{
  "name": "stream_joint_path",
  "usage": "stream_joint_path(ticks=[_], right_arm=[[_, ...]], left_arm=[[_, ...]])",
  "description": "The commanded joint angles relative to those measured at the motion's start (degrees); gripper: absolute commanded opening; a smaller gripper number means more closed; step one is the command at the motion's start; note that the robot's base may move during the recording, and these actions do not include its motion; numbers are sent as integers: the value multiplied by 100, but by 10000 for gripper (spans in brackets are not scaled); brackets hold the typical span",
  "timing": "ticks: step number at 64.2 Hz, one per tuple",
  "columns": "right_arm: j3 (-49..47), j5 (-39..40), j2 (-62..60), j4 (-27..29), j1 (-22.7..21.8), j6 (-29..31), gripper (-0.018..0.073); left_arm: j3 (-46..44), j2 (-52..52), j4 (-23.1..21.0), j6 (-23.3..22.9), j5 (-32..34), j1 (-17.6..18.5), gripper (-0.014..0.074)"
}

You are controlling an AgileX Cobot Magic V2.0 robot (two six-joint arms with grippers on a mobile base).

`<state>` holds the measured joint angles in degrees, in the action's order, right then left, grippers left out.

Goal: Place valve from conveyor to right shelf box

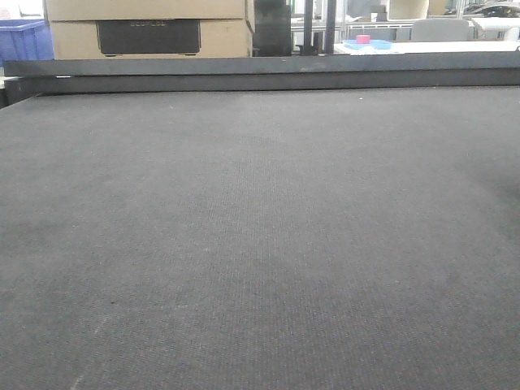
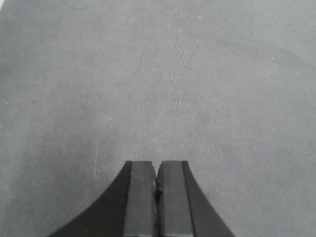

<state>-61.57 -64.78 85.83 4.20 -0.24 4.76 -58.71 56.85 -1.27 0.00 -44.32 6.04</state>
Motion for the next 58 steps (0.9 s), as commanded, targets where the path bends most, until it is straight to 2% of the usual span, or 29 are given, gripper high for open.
stream_joint_path(ticks=[1,12,19,32,36,42,48,52,58], right_arm=[[6,15,-7,-39,-26,56,197],[6,47,-7,-39,-26,56,-168],[6,47,-7,-39,-26,56,-163],[6,47,-7,-39,-26,56,-163],[6,47,-7,-39,-26,56,-163],[6,47,-7,-39,-26,56,-163],[6,63,-7,-39,-26,56,-163],[6,89,-7,-39,-26,56,-163],[6,126,-7,-39,-26,56,-163]], left_arm=[[-45,1,-94,-220,-133,-4,-111],[-45,1,-94,-555,-293,-4,-111],[-45,42,-74,-1042,-614,-42,-111],[-59,414,-43,-1013,-1350,-271,-110],[-82,598,15,-911,-1471,-335,-85],[-120,816,59,-884,-1509,-420,29],[-204,1059,33,-586,-1618,-474,192],[-262,1252,-23,-286,-1688,-474,289],[-336,1568,-240,234,-1803,-474,363]])
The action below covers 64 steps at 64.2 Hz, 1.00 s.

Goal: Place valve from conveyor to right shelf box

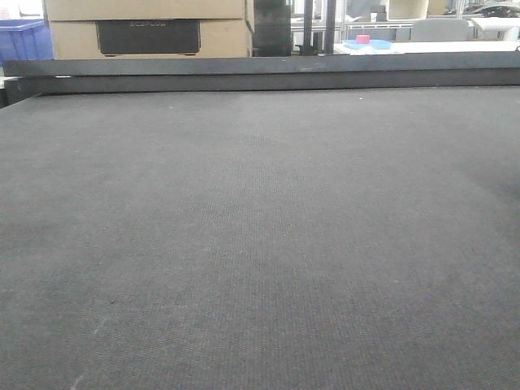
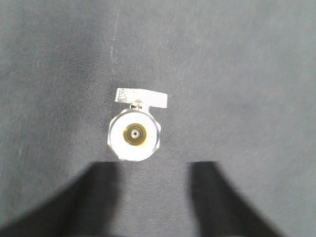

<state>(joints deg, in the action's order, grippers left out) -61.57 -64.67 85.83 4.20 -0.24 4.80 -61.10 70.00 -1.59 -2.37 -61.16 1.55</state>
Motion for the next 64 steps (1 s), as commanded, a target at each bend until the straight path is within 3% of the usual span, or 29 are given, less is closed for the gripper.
stream_joint_path(ticks=[1,19,64], right_arm=[[6,127,-7,-39,-26,52,-163],[6,140,-7,-39,-26,52,-163],[6,208,-7,-39,-26,52,-163]], left_arm=[[-95,305,-220,513,-122,-25,366],[-95,1133,231,528,93,-25,372],[-85,1328,378,528,397,-25,372]])
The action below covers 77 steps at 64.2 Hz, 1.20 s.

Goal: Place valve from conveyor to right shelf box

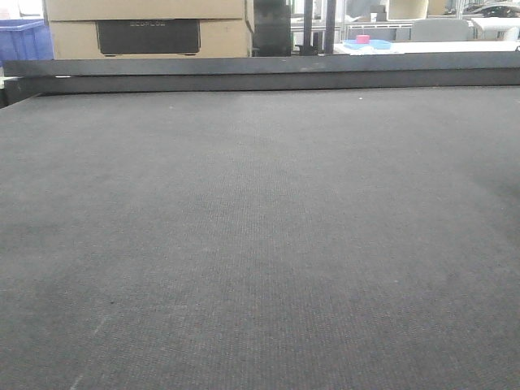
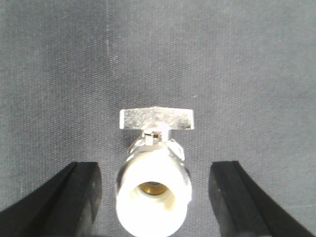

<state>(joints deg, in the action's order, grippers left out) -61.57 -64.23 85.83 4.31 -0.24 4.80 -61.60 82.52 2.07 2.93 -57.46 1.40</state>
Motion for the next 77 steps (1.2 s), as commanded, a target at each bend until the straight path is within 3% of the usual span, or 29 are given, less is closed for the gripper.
stream_joint_path(ticks=[1,35,40,52,66,77], right_arm=[[6,165,-7,-49,-26,52,-163],[6,175,-7,-49,-26,52,-163],[6,217,-7,-49,-26,52,-163],[6,279,-7,25,-26,52,-163],[-103,143,-144,134,-26,52,-165],[-209,179,-616,148,-26,52,-165]], left_arm=[[-23,94,12,-3,27,-10,372],[-12,594,-74,-13,27,-10,352],[-12,594,-74,-40,-23,-10,286],[-12,594,-74,-40,-55,-10,-99],[-266,484,-118,-40,-113,-10,-111],[-360,-129,-749,14,45,-10,-111]])
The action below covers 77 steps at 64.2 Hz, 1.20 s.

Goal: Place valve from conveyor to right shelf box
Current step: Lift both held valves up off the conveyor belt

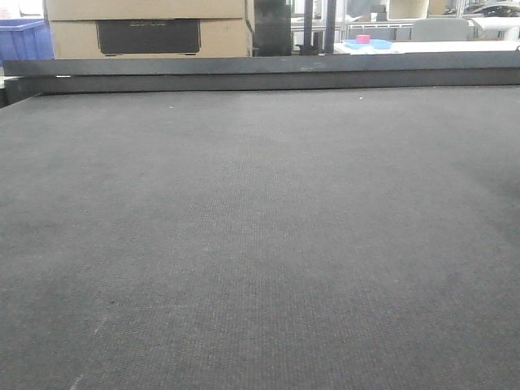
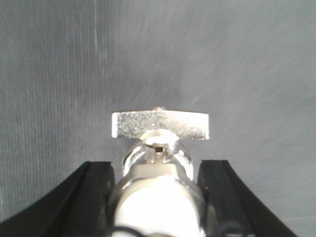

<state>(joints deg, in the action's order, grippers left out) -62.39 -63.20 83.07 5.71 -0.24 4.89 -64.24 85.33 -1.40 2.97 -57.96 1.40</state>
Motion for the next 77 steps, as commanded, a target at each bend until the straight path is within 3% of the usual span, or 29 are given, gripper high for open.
stream_joint_path(ticks=[1,41,63,77], right_arm=[[-127,75,-390,8,-26,43,-165],[-127,300,-2407,171,-26,43,-165],[-127,457,-2603,180,-26,43,-165],[-127,476,-2603,180,-26,43,-165]], left_arm=[[-96,-466,-453,23,108,-10,-111],[-96,-2627,-601,46,-410,-10,-111],[-96,-2919,-590,46,-399,-10,-111],[-96,-2919,-590,46,35,-10,-111]])
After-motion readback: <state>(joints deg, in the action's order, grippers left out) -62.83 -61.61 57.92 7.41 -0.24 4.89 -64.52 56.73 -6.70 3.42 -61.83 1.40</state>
